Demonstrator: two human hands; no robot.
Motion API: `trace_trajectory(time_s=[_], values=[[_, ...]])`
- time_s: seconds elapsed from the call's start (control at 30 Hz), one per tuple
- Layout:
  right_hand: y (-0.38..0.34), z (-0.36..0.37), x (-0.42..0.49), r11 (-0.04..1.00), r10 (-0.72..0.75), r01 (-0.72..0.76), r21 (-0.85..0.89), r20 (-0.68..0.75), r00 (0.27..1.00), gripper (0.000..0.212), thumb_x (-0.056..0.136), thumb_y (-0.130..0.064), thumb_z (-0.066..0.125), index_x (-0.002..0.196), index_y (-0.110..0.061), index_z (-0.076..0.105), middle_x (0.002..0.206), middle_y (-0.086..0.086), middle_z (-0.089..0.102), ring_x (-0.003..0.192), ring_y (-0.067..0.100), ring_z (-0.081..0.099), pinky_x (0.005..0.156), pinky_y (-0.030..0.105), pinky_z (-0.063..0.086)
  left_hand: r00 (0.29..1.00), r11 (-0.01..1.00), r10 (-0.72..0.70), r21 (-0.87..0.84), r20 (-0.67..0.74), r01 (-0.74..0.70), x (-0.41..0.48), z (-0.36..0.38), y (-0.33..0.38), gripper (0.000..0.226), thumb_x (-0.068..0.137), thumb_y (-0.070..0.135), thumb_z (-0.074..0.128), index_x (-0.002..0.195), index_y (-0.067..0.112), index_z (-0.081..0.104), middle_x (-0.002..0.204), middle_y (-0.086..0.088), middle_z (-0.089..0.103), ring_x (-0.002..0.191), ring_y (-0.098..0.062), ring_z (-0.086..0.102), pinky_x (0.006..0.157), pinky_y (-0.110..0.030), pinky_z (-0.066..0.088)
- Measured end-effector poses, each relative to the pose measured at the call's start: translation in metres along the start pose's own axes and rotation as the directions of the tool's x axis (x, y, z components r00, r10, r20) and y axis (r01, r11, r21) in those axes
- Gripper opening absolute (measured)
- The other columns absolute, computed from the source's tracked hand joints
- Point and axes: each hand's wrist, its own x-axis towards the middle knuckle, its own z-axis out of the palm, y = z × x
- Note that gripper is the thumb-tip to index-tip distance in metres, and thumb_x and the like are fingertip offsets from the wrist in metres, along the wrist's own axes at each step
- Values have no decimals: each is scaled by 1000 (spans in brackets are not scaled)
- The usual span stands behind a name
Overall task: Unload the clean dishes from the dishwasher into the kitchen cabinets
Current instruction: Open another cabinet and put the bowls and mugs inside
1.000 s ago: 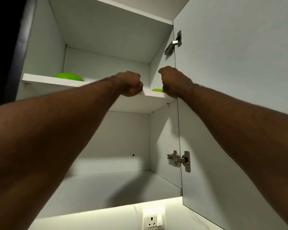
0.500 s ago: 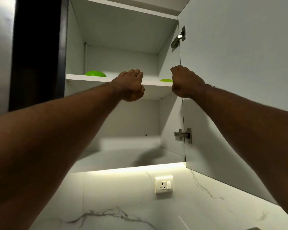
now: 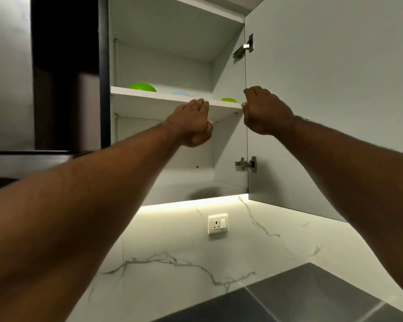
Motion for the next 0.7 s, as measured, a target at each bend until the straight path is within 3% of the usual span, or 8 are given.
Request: trace_trajectory(time_s=[0.23, 0.33, 0.53, 0.7], values=[[-45, -28, -80, 997, 47, -41, -67, 95, 994, 35, 97, -13, 44, 119, 13, 52, 113, 32, 56, 98, 47, 54, 81, 50, 48, 990, 980, 139, -150, 27, -133, -72, 9, 32, 64, 103, 34, 28, 154, 1, 6, 163, -17, 6, 151, -29, 6, 122, -40, 8], [-44, -46, -132, 989, 132, -119, -90, 150, 980, 40, 93, -19, 41, 116, 12, 54, 110, 29, 58, 97, 46, 56, 82, 49, 48, 977, 948, 212, -245, 19, -201, -101, 19, 62, 64, 104, 35, 26, 155, 4, 4, 164, -14, 3, 151, -26, 3, 122, -38, 6], [-36, -86, -248, 941, 333, -312, -135, 188, 924, 46, 95, -17, 46, 134, 7, 47, 137, 26, 49, 129, 39, 45, 109, 44, 34, 938, 858, 347, -398, -14, -323, -151, 42, 134, 65, 104, 34, 27, 155, 3, 3, 164, -15, 1, 151, -26, 0, 123, -38, 5], [-27, -131, -360, 881, 449, -402, -250, 174, 876, 46, 94, -18, 46, 135, 2, 49, 141, 21, 49, 131, 34, 46, 112, 41, 32, 892, 736, 447, -542, -60, -405, -204, 52, 225, 65, 103, 32, 27, 155, 0, 5, 163, -17, 4, 151, -28, 3, 122, -37, 6]])
